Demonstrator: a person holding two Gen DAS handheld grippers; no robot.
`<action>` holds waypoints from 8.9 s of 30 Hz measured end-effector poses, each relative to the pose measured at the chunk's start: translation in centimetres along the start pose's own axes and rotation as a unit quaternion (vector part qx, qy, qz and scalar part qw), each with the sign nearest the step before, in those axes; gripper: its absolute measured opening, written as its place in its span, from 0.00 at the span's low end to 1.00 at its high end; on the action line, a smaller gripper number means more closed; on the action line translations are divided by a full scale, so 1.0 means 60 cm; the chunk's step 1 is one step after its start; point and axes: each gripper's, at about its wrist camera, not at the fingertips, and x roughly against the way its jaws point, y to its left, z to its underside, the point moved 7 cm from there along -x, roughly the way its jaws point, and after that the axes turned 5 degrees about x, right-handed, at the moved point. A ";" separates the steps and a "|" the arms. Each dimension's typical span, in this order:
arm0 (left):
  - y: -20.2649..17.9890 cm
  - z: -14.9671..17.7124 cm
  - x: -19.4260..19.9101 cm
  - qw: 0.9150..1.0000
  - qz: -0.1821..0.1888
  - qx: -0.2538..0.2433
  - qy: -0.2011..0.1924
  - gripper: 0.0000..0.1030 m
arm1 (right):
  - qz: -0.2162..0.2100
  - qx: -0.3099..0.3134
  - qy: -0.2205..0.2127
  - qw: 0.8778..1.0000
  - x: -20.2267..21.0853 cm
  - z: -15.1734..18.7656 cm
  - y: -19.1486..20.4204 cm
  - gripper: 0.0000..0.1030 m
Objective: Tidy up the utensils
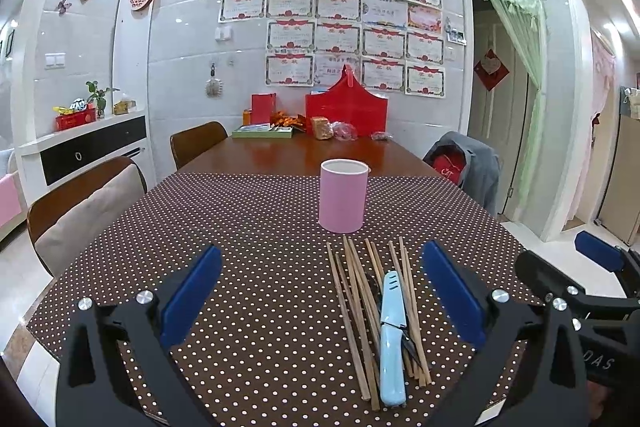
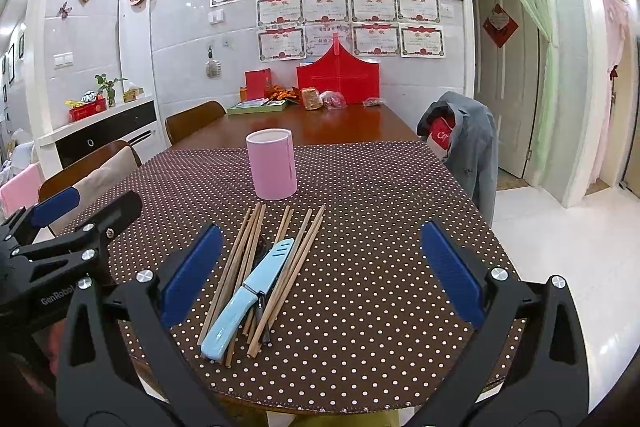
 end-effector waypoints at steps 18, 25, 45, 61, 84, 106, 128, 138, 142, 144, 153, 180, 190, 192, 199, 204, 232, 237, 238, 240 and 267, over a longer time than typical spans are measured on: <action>-0.017 0.011 -0.005 0.999 0.031 0.002 0.006 0.95 | 0.027 -0.011 0.009 1.000 0.022 0.008 -0.013 0.95; -0.020 0.011 -0.007 0.999 0.035 0.002 0.009 0.95 | 0.031 -0.012 0.010 0.999 0.024 0.011 -0.017 0.95; -0.013 0.013 -0.006 1.000 0.023 0.002 0.015 0.95 | 0.021 -0.013 0.020 0.999 0.012 0.010 -0.013 0.95; -0.003 0.033 -0.055 0.998 0.021 0.006 0.065 0.95 | 0.020 -0.025 0.062 0.998 -0.035 0.024 -0.011 0.95; 0.039 0.087 -0.286 0.975 0.015 0.033 0.217 0.95 | 0.048 -0.034 0.202 0.978 -0.265 0.060 -0.021 0.95; 0.063 0.132 -0.395 0.953 -0.037 0.038 0.300 0.95 | 0.057 -0.022 0.286 0.956 -0.409 0.101 -0.028 0.89; 0.078 0.123 -0.416 0.941 -0.101 0.051 0.318 0.95 | 0.021 -0.039 0.248 0.968 -0.404 0.082 -0.034 0.21; 0.097 0.119 -0.434 0.937 -0.122 0.056 0.321 0.95 | 0.018 -0.041 0.247 0.968 -0.403 0.083 -0.039 0.21; 0.089 0.118 -0.440 0.940 -0.119 0.046 0.317 0.95 | 0.018 -0.042 0.246 0.968 -0.403 0.083 -0.038 0.21; 0.085 0.118 -0.443 0.940 -0.118 0.048 0.316 0.95 | 0.018 -0.042 0.246 0.968 -0.403 0.083 -0.037 0.21; 0.084 0.114 -0.437 0.940 -0.092 0.071 0.321 0.95 | 0.015 -0.044 0.246 0.968 -0.403 0.083 -0.039 0.21; 0.068 0.105 -0.482 0.943 -0.094 0.029 0.317 0.95 | 0.013 -0.047 0.244 0.968 -0.402 0.084 -0.039 0.21; 0.080 0.088 -0.472 0.959 -0.073 0.053 0.269 0.05 | -0.006 -0.075 0.240 0.968 -0.405 0.083 -0.048 0.08; 0.085 0.086 -0.471 0.957 -0.046 0.083 0.276 0.05 | -0.013 -0.086 0.241 0.967 -0.406 0.083 -0.050 0.07; 0.074 0.036 -0.420 0.970 0.020 0.095 0.222 0.05 | -0.007 -0.104 0.209 0.972 -0.379 0.049 -0.063 0.06; 0.059 -0.015 -0.374 0.979 0.053 0.084 0.177 0.05 | -0.003 -0.097 0.163 0.982 -0.350 -0.013 -0.063 0.06; -0.013 -0.293 -0.306 0.995 0.093 0.025 -0.035 0.05 | -0.009 -0.025 0.003 1.000 -0.283 -0.328 -0.003 0.06; -0.015 -0.343 -0.308 0.994 0.087 0.024 -0.067 0.05 | -0.010 -0.016 -0.021 1.000 -0.288 -0.379 0.017 0.06; -0.014 -0.350 -0.308 0.993 0.086 0.025 -0.070 0.05 | -0.009 -0.016 -0.026 1.000 -0.287 -0.387 0.020 0.06; -0.012 -0.367 -0.310 0.993 0.083 0.025 -0.078 0.05 | -0.010 -0.014 -0.034 0.999 -0.290 -0.402 0.026 0.06; -0.005 -0.292 -0.473 0.999 0.052 0.008 0.013 0.05 | -0.015 -0.023 0.087 0.996 -0.481 -0.342 0.027 0.05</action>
